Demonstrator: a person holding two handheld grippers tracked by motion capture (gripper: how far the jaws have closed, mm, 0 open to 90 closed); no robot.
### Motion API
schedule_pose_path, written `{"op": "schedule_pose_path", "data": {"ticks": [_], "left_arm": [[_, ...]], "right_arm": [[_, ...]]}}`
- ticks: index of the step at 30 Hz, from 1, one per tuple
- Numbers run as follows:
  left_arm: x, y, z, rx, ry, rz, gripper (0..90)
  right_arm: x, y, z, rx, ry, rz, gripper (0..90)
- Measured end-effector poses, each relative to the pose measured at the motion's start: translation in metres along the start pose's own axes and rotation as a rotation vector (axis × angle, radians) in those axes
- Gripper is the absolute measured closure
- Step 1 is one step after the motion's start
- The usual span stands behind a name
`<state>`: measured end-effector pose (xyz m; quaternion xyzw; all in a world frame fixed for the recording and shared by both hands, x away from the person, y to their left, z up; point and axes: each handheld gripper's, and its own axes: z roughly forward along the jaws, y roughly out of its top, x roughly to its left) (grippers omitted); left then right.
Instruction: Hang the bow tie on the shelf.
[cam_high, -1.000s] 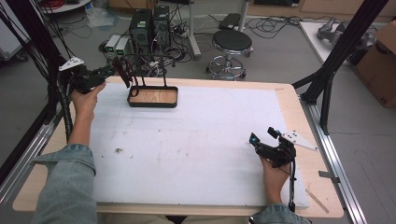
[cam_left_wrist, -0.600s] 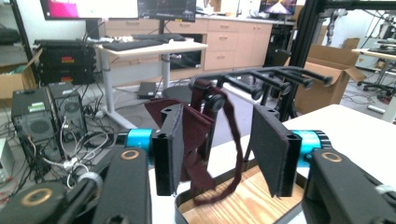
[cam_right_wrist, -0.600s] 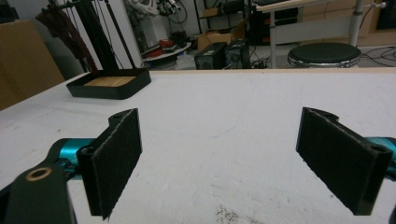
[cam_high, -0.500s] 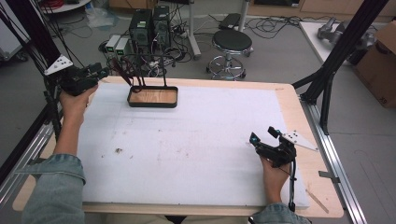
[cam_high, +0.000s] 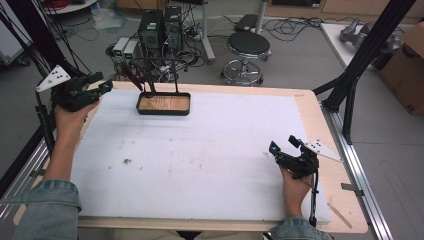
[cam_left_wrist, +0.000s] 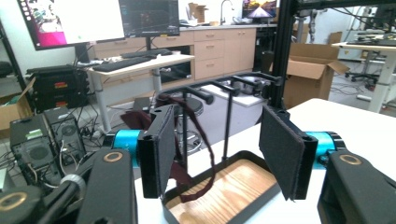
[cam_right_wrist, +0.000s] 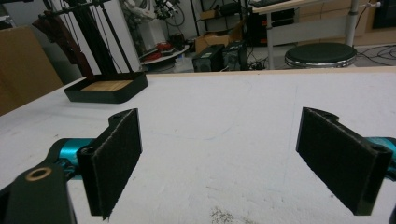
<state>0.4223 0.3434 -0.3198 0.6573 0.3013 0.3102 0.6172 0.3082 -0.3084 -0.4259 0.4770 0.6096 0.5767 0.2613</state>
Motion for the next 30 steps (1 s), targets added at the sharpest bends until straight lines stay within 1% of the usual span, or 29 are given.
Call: {"op": "schedule_pose_path", "data": {"ticks": [3, 7, 9, 10, 13, 16, 17, 20, 22, 26, 28, 30], "left_arm": [[-0.009, 0.0, -0.006, -0.002, -0.001, 0.013, 43.0], [-0.021, -0.001, -0.015, -0.011, -0.009, 0.031, 41.2], [-0.029, -0.003, -0.02, -0.007, -0.006, 0.041, 40.2], [-0.031, -0.003, -0.022, -0.007, -0.008, 0.045, 39.7], [-0.038, -0.005, -0.028, -0.005, -0.012, 0.052, 38.9], [-0.044, -0.007, -0.033, -0.008, -0.009, 0.046, 37.6], [-0.047, -0.008, -0.035, -0.006, -0.005, 0.041, 35.7], [-0.053, -0.012, -0.041, -0.002, 0.001, 0.042, 33.2], [-0.057, -0.015, -0.045, 0.001, 0.003, 0.041, 33.2], [-0.065, -0.024, -0.052, 0.004, 0.019, 0.044, 30.7], [-0.067, -0.029, -0.055, 0.014, 0.029, 0.049, 29.2], [-0.069, -0.035, -0.057, 0.013, 0.034, 0.039, 29.1]], "right_arm": [[0.0, 0.0, 0.0, 0.005, -0.006, 0.006, 13.5], [0.0, 0.0, 0.0, 0.002, -0.004, 0.0, 13.5], [0.0, 0.0, 0.0, 0.0, -0.005, -0.001, 13.5], [0.0, 0.0, 0.0, 0.001, -0.007, 0.005, 13.5], [0.0, 0.0, 0.0, 0.002, -0.008, 0.002, 13.4], [0.0, 0.0, 0.0, 0.002, -0.007, -0.003, 13.5], [0.0, 0.0, 0.0, 0.002, -0.006, -0.001, 13.5], [0.0, 0.0, 0.0, 0.002, -0.007, 0.002, 13.5], [0.0, 0.0, 0.0, 0.003, -0.007, 0.001, 13.5], [0.0, 0.0, 0.0, 0.0, -0.005, -0.001, 13.5], [0.0, 0.0, 0.0, 0.001, -0.005, 0.0, 13.5], [0.0, 0.0, 0.0, 0.0, -0.005, 0.0, 13.5]]}}
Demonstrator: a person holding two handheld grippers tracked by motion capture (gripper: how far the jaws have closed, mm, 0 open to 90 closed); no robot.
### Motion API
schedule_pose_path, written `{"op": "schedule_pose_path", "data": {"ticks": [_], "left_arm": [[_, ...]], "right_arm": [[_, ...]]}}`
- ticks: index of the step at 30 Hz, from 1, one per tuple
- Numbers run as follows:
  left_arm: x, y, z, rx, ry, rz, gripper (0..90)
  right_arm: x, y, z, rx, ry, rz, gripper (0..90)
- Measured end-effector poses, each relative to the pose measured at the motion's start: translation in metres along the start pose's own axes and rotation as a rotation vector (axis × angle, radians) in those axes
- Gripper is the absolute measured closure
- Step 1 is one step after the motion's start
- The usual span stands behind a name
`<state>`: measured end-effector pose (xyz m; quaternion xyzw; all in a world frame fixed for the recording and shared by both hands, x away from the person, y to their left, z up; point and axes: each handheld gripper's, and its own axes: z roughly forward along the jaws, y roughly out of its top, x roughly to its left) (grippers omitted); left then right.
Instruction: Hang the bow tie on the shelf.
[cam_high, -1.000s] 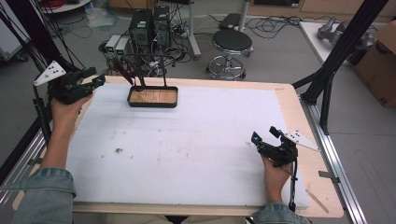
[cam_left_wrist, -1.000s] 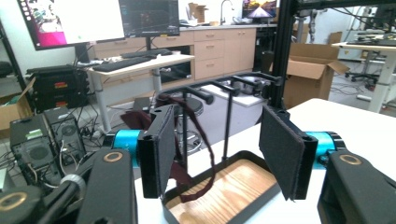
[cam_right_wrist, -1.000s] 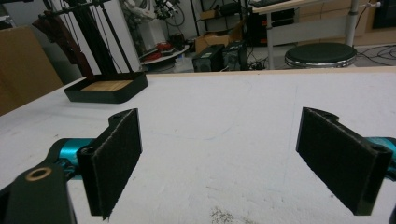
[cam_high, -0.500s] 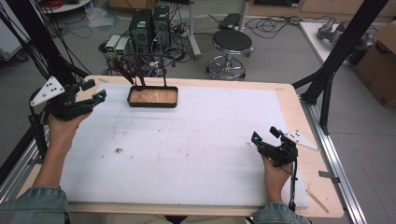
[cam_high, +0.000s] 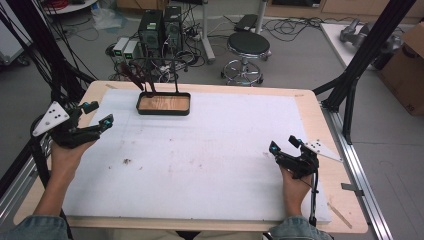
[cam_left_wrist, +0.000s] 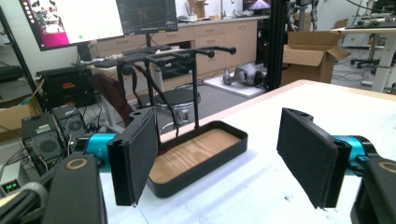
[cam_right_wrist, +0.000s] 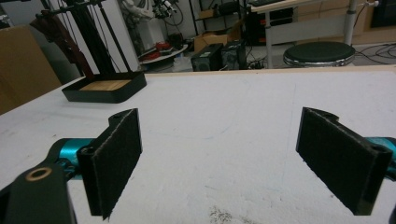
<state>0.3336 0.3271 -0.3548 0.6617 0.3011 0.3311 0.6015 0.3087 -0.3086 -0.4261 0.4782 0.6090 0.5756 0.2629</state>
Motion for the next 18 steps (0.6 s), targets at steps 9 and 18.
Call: {"op": "schedule_pose_path", "data": {"ticks": [9, 18], "left_arm": [[-0.012, -0.032, -0.006, 0.028, 0.072, -0.036, 22.9], [-0.019, -0.053, -0.003, 0.102, 0.082, -0.046, 19.7]], "right_arm": [[0.0, 0.0, 0.0, 0.003, 0.0, -0.002, 13.5], [0.001, 0.0, 0.0, 0.005, 0.001, -0.007, 13.5]]}}
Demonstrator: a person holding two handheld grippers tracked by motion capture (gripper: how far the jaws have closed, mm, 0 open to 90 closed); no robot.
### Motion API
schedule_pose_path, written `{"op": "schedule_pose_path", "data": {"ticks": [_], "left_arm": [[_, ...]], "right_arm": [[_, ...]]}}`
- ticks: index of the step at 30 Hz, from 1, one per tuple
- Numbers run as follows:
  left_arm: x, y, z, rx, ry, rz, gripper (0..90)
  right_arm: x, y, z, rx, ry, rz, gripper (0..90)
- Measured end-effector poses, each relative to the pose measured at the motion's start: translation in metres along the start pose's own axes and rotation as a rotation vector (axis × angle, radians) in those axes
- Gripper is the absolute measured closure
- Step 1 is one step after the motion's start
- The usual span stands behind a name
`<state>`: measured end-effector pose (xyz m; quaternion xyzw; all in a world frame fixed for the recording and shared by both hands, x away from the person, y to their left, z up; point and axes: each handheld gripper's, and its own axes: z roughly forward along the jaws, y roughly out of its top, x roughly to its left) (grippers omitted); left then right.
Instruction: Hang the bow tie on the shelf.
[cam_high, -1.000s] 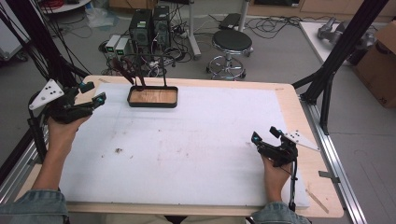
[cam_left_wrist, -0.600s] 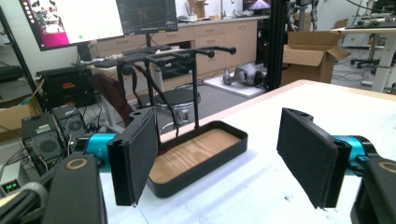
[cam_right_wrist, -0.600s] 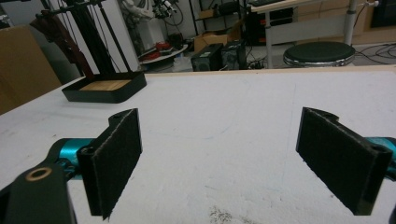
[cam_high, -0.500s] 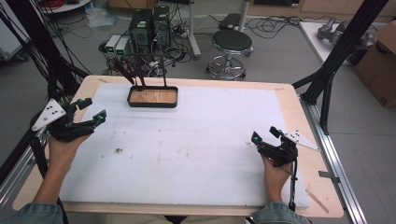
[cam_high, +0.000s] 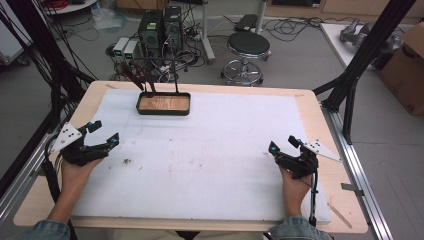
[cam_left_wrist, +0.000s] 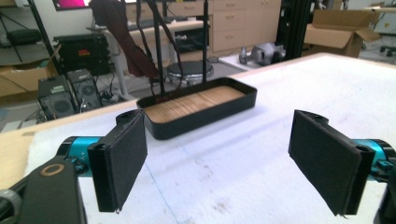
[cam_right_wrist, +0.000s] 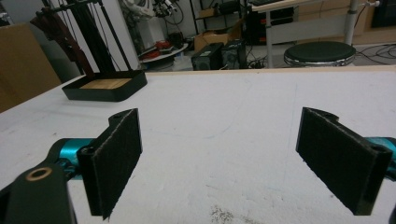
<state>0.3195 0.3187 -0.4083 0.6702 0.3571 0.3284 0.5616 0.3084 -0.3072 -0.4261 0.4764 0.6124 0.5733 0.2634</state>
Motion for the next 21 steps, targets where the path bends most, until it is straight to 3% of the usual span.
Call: {"op": "schedule_pose_path", "data": {"ticks": [9, 21], "left_arm": [[-0.008, -0.014, 0.004, 0.06, -0.006, 0.007, 18.2], [-0.007, -0.018, 0.006, 0.074, 0.001, -0.008, 18.1]], "right_arm": [[0.001, 0.0, 0.001, 0.0, 0.002, -0.005, 13.5], [0.001, -0.001, 0.002, 0.008, 0.002, -0.003, 13.6]]}}
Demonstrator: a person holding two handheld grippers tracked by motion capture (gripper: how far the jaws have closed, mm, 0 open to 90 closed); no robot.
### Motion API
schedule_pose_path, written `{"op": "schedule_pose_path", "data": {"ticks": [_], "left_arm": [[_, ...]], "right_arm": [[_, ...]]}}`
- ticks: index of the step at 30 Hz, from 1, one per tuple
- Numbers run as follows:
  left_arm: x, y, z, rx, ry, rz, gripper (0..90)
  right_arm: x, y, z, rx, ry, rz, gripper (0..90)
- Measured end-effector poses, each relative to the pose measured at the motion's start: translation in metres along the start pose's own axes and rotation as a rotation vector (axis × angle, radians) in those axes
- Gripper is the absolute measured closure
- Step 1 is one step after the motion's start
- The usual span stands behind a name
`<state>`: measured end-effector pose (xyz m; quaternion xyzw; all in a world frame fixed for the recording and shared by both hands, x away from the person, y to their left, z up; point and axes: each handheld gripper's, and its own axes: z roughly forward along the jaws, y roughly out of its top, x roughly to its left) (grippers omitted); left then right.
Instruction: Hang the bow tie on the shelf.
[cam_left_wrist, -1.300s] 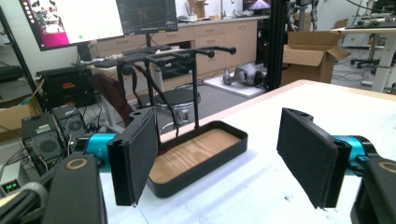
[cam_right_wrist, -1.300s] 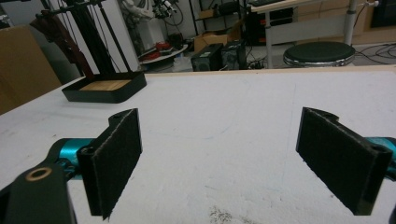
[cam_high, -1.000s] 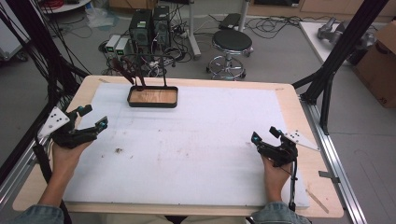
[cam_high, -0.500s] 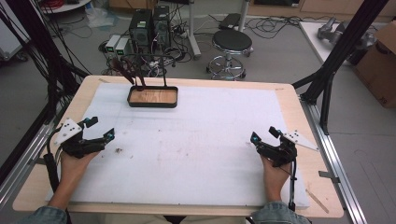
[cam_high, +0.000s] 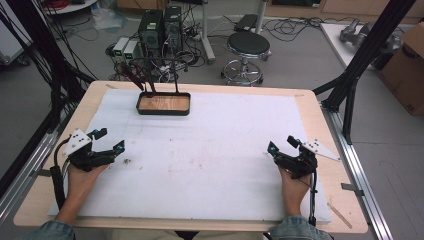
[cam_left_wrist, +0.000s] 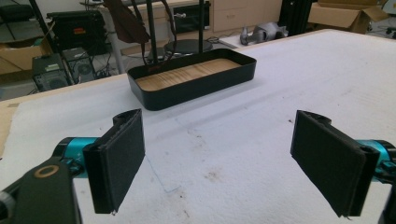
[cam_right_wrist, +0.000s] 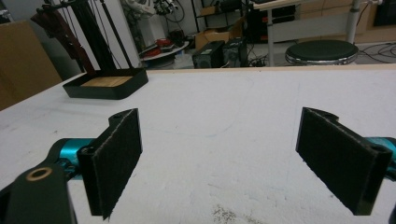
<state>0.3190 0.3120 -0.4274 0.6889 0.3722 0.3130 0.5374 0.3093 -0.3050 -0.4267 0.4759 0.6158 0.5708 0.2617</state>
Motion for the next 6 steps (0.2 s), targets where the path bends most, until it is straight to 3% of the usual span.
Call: {"op": "schedule_pose_path", "data": {"ticks": [6], "left_arm": [[-0.0003, -0.0001, 0.0007, 0.003, 0.001, 0.006, 18.1]], "right_arm": [[-0.0003, -0.0001, 0.0004, 0.0, 0.0, -0.002, 13.7]]}}
